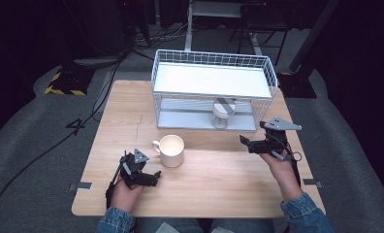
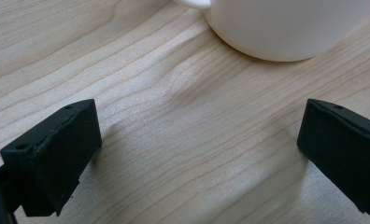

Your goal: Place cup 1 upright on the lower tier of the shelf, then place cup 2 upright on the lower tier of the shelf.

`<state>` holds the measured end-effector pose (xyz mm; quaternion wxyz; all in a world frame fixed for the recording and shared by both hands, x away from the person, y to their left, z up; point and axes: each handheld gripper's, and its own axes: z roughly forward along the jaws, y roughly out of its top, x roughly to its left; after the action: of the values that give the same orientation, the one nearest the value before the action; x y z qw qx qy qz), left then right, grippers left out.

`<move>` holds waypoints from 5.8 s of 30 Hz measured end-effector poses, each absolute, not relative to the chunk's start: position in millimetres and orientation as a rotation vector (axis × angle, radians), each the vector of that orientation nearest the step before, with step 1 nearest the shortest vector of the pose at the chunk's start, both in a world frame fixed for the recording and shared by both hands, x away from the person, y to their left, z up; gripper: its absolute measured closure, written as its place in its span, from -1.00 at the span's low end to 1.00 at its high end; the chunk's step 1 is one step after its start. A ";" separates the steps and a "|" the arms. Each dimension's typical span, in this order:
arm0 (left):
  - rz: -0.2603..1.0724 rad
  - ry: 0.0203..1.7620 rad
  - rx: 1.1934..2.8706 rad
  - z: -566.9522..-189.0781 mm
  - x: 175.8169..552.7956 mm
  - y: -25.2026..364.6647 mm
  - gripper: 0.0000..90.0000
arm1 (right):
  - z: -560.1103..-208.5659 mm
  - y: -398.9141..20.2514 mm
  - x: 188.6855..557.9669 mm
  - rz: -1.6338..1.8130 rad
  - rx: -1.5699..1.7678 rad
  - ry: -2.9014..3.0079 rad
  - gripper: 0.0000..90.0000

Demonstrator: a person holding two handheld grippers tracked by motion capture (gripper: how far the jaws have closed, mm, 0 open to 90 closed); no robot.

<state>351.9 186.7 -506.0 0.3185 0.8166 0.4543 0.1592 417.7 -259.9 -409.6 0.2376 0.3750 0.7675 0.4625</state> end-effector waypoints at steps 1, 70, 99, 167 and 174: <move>0.418 1.196 2.149 -505.9 351.8 186.7 -1.00 | -409.3 -262.3 414.4 1.263 1.034 2.105 -1.00; 0.451 1.157 2.083 -487.7 338.9 182.3 -1.00 | -505.6 -337.3 360.7 0.927 1.308 2.218 -0.94; 0.447 1.073 1.855 -488.4 356.1 139.4 -0.99 | -505.8 -336.7 361.6 0.926 1.308 2.220 -0.96; 0.536 0.992 1.817 -429.7 363.2 121.5 -0.82 | -505.8 -335.2 361.7 0.924 1.311 2.218 -0.96; 0.540 0.978 1.812 -409.2 365.1 122.6 -0.82 | -505.8 -334.2 361.9 0.924 1.313 2.216 -0.96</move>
<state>365.1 122.6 -409.2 0.4851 0.7444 0.4018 0.2218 361.9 -334.2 -505.8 0.2013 0.4701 0.7931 0.3308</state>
